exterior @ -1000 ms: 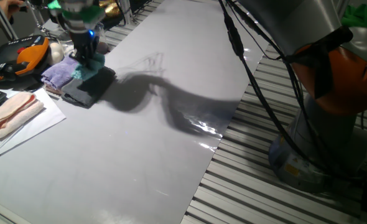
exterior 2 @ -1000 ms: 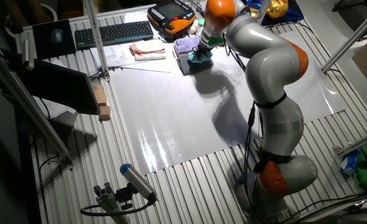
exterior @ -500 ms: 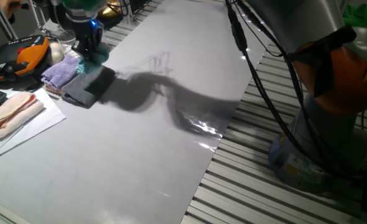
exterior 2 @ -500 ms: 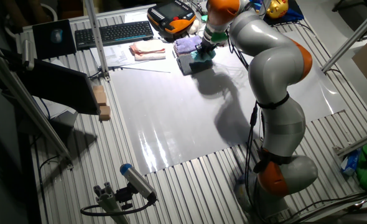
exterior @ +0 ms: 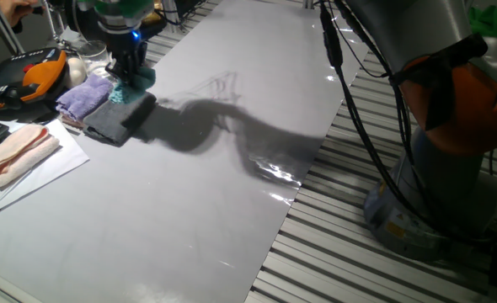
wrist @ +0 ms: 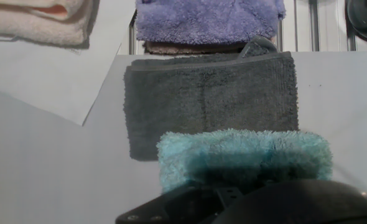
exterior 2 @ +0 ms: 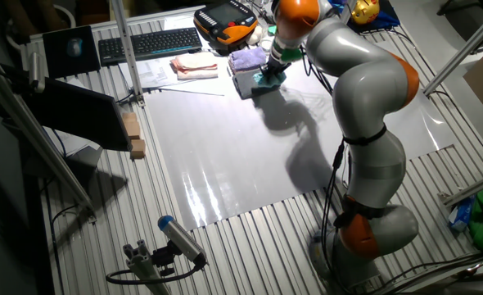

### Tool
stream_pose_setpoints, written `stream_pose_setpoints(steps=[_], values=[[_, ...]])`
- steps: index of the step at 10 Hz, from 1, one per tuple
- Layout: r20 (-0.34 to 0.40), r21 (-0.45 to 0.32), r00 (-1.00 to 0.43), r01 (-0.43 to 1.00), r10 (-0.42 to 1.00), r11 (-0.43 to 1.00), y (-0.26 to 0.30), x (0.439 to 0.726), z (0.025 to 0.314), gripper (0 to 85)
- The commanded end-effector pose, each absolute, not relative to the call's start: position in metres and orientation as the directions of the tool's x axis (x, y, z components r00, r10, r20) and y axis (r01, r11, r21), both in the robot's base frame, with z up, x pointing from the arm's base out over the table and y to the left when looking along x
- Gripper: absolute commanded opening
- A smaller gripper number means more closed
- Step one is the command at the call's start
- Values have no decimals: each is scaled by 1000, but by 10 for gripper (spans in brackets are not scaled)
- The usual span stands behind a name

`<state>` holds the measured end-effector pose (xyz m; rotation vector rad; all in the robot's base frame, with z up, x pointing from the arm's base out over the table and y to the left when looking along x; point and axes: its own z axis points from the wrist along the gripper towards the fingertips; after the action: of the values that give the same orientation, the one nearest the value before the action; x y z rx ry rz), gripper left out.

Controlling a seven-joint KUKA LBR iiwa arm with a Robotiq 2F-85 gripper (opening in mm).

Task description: Clean the table with a cloth

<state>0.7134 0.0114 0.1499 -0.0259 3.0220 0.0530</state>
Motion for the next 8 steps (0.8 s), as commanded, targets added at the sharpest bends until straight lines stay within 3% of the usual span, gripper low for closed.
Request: stream_pose_setpoints(steps=[1, 8], values=[[-120, 44, -993, -10, -5, 999, 11, 713, 150, 0], [-120, -7, -993, -8, -9, 1000, 11, 713, 150, 0]])
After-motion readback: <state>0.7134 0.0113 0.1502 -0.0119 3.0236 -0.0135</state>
